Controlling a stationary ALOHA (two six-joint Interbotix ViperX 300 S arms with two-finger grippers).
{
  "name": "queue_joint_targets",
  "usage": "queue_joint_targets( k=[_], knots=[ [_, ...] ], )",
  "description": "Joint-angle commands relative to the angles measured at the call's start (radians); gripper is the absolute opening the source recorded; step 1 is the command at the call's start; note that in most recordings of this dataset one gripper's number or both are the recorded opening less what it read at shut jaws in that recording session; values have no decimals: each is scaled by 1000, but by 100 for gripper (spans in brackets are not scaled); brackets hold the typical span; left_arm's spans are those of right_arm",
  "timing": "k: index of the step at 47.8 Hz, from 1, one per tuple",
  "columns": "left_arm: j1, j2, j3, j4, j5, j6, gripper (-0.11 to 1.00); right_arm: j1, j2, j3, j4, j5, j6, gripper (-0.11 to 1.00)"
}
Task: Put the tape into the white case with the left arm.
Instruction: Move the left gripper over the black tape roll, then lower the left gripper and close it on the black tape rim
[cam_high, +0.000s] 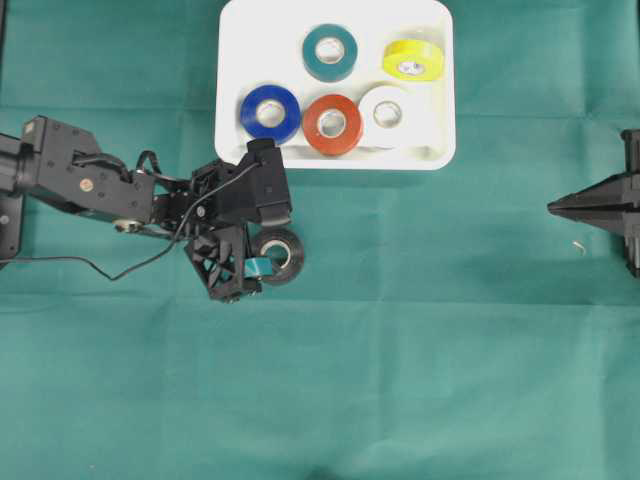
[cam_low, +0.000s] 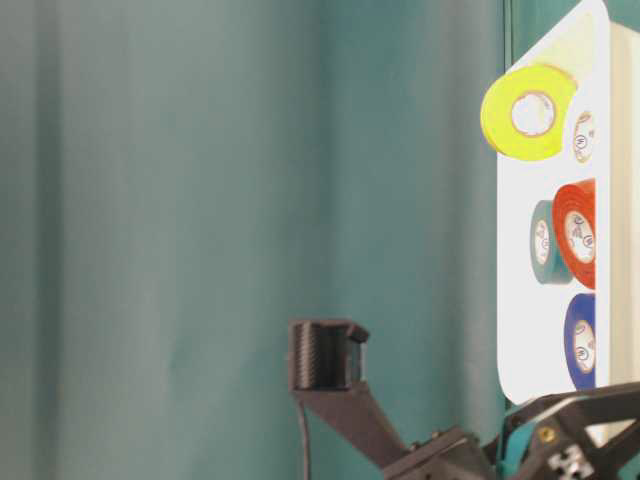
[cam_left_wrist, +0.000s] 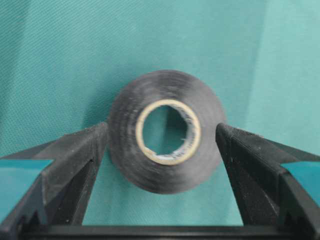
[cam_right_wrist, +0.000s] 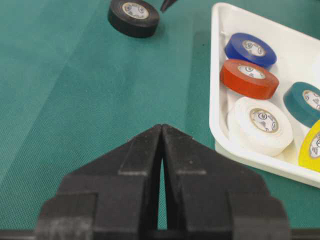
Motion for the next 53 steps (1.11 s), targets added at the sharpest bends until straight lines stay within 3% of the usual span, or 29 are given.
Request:
queue_joint_targets(
  k=[1, 26, 39, 53],
  knots=[
    [6, 11, -31, 3, -3, 3, 92, -2, 8, 15, -9, -9, 0, -9],
    [21, 117, -66, 5, 2, 6, 92, 0, 9, 15, -8, -9, 0, -9],
    [25, 25, -67, 5, 46, 127, 91, 0, 9, 15, -9, -9, 0, -9],
    [49, 97, -66, 5, 46, 140, 91, 0, 9, 15, -8, -9, 0, -9]
  ],
)
